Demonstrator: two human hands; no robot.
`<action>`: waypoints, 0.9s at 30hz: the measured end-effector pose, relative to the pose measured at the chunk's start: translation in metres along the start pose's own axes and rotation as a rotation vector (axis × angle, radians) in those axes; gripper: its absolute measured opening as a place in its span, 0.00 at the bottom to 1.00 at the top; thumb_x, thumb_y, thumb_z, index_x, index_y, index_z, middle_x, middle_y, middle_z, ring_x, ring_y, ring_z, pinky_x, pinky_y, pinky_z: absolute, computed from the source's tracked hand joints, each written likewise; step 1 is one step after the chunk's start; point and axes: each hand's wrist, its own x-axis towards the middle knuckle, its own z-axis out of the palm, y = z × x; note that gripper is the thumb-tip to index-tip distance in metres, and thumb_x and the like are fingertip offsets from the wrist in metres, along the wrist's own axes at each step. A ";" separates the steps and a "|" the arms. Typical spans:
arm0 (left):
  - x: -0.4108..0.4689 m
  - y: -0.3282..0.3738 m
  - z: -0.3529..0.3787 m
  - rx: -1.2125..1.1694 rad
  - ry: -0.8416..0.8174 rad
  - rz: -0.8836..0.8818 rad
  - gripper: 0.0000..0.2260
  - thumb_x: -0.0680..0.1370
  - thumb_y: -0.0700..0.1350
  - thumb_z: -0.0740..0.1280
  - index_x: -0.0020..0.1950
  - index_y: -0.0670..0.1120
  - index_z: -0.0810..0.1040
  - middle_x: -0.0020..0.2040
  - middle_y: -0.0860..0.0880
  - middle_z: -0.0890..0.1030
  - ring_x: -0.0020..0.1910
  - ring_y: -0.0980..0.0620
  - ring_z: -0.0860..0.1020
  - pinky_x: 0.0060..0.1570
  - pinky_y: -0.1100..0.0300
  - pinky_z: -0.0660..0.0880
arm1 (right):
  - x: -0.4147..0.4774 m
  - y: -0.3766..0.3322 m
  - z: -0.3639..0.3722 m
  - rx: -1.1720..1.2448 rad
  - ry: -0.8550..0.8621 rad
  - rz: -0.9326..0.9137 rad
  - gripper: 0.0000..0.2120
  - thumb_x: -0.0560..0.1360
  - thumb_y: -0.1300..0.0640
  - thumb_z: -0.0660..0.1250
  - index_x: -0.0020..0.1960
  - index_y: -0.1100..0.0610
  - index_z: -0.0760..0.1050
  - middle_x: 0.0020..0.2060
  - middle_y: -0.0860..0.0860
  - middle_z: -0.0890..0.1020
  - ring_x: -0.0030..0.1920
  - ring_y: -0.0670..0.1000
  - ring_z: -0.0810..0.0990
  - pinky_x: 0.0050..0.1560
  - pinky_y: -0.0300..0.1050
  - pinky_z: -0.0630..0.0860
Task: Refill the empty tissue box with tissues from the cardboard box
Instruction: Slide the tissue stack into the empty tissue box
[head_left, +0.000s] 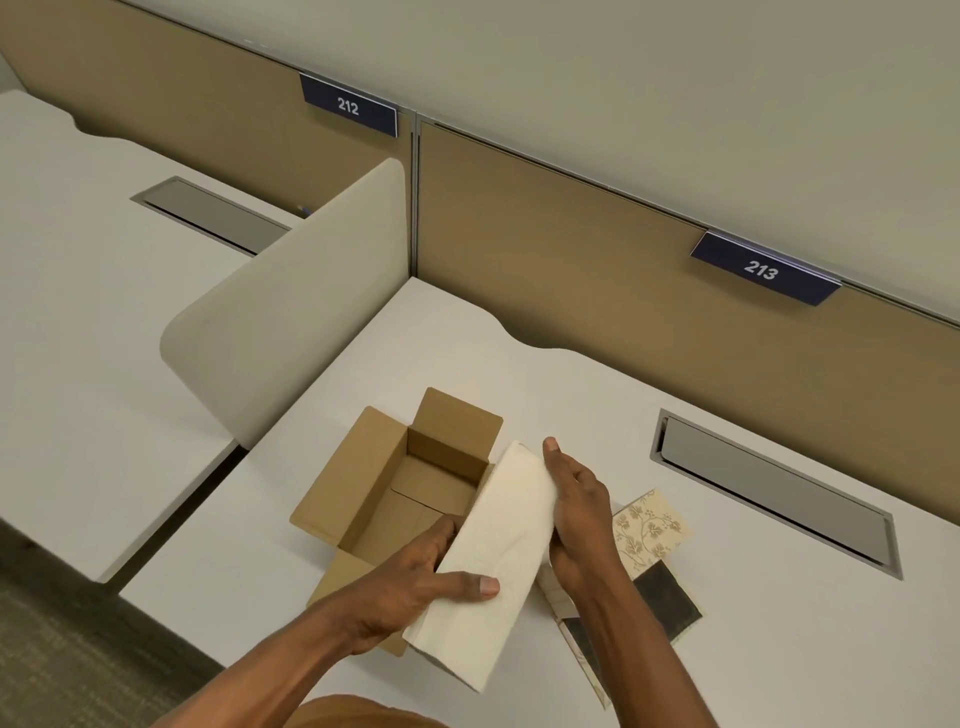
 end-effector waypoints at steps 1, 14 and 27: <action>0.001 0.000 0.000 0.005 -0.011 -0.006 0.33 0.74 0.51 0.80 0.76 0.53 0.70 0.69 0.47 0.82 0.66 0.43 0.84 0.58 0.55 0.83 | 0.002 0.000 -0.002 0.015 0.000 0.011 0.28 0.76 0.39 0.78 0.68 0.55 0.81 0.60 0.56 0.88 0.61 0.60 0.87 0.63 0.61 0.86; 0.007 0.000 -0.002 -0.001 -0.095 -0.036 0.34 0.74 0.48 0.79 0.78 0.53 0.70 0.72 0.46 0.82 0.70 0.39 0.82 0.66 0.47 0.83 | 0.007 -0.007 -0.027 -0.122 0.087 -0.026 0.23 0.71 0.40 0.82 0.57 0.55 0.84 0.50 0.56 0.91 0.44 0.53 0.88 0.30 0.41 0.82; 0.019 0.007 0.017 -0.065 -0.025 0.045 0.34 0.71 0.50 0.80 0.75 0.51 0.73 0.66 0.48 0.86 0.62 0.46 0.87 0.57 0.53 0.85 | -0.032 0.018 -0.042 0.255 -0.051 0.213 0.52 0.64 0.18 0.68 0.68 0.61 0.78 0.60 0.64 0.89 0.61 0.69 0.88 0.64 0.68 0.82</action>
